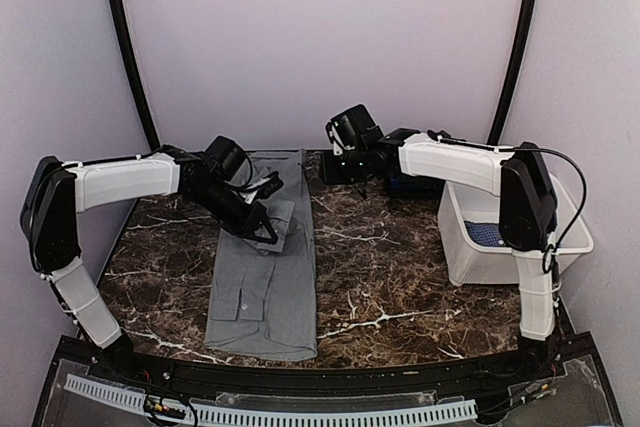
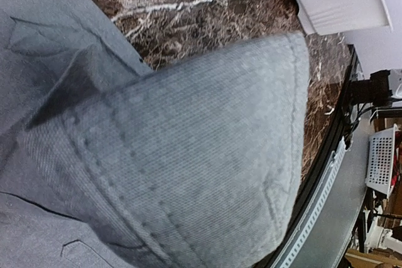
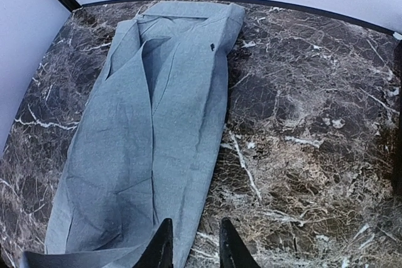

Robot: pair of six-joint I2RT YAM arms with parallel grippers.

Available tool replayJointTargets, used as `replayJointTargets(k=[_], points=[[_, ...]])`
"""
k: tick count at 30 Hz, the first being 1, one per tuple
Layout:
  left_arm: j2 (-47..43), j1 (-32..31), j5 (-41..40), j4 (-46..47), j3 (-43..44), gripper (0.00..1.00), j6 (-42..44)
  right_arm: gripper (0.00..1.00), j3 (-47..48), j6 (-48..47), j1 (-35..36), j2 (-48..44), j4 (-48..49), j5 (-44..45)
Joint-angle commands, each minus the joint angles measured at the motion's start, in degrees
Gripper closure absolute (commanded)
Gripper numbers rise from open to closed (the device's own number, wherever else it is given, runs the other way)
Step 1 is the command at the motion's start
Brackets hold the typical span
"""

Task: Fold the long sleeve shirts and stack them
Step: Fold the sleeve of the rectangle-folded shirt.

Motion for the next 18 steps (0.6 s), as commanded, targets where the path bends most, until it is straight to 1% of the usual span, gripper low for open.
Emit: replayJointTargets(k=[1, 2, 3, 4, 5, 6, 7, 8, 9, 10, 12, 13, 14, 15, 18], points=[[2.2, -4.08, -5.48, -8.57, 2.91, 0.95, 2.96, 0.77, -2.26, -0.1, 1.26, -4.06, 1.8, -1.43], [2.87, -4.54, -6.48, -8.91, 2.97, 0.95, 3.01, 0.77, -2.69, -0.05, 1.41, -4.22, 1.91, -1.78], [3.11, -5.33, -7.08, -9.28, 2.84, 0.92, 3.15, 0.77, -3.11, 0.04, 1.7, -4.4, 1.94, -2.25], [3.38, -5.9, -7.39, -9.4, 2.75, 0.84, 3.15, 0.77, -3.65, 0.0, 2.0, -4.65, 1.87, -2.56], [3.37, -6.07, -7.75, -9.47, 2.58, 0.8, 2.99, 0.77, -4.13, -0.06, 2.34, -4.87, 1.68, -2.7], [3.09, -6.37, -7.72, -9.41, 2.45, 0.68, 2.85, 0.76, -4.65, -0.19, 2.66, -5.19, 1.37, -2.85], [2.78, -6.44, -7.28, -9.14, 2.16, 0.63, 2.63, 0.76, -5.64, -0.22, 3.03, -5.66, 1.26, -3.23], [1.83, -6.6, -6.87, -8.89, 1.98, 0.53, 2.58, 0.75, -6.94, -0.22, 3.24, -6.34, 1.28, -3.92], [1.27, -6.59, -6.17, -8.37, 1.55, 0.49, 2.41, 0.74, -8.57, -0.11, 3.31, -7.17, 1.5, -4.79], [-0.09, -6.64, -5.92, -8.11, 1.32, 0.41, 2.2, 0.72, -10.69, 0.04, 3.39, -8.26, 2.02, -6.96], [-2.26, -6.67, -5.52, -7.08, 0.32, 0.35, 1.68, 0.68, -15.68, 0.15, 3.48, -10.71, 4.08, -10.21], [-3.56, -6.68, -5.92, -6.34, -0.33, 0.34, 0.71, 0.67, -18.17, -0.06, 3.61, -11.97, 5.22, -11.86], [-4.24, -6.64, -6.63, -5.91, -0.72, 0.33, 0.04, 0.64, -20.33, -0.46, 3.71, -13.04, 6.1, -13.97], [-5.2, -6.61, -9.08, -4.9, -1.49, 0.33, -1.72, 0.62, -22.32, -1.11, 3.8, -13.93, 7.12, -16.52], [-5.93, -5.85, -13.57, -3.66, -2.72, 0.34, -7.31, 0.61, -25.85, -3.04, 4.89, -14.41, 7.21, -21.54]])
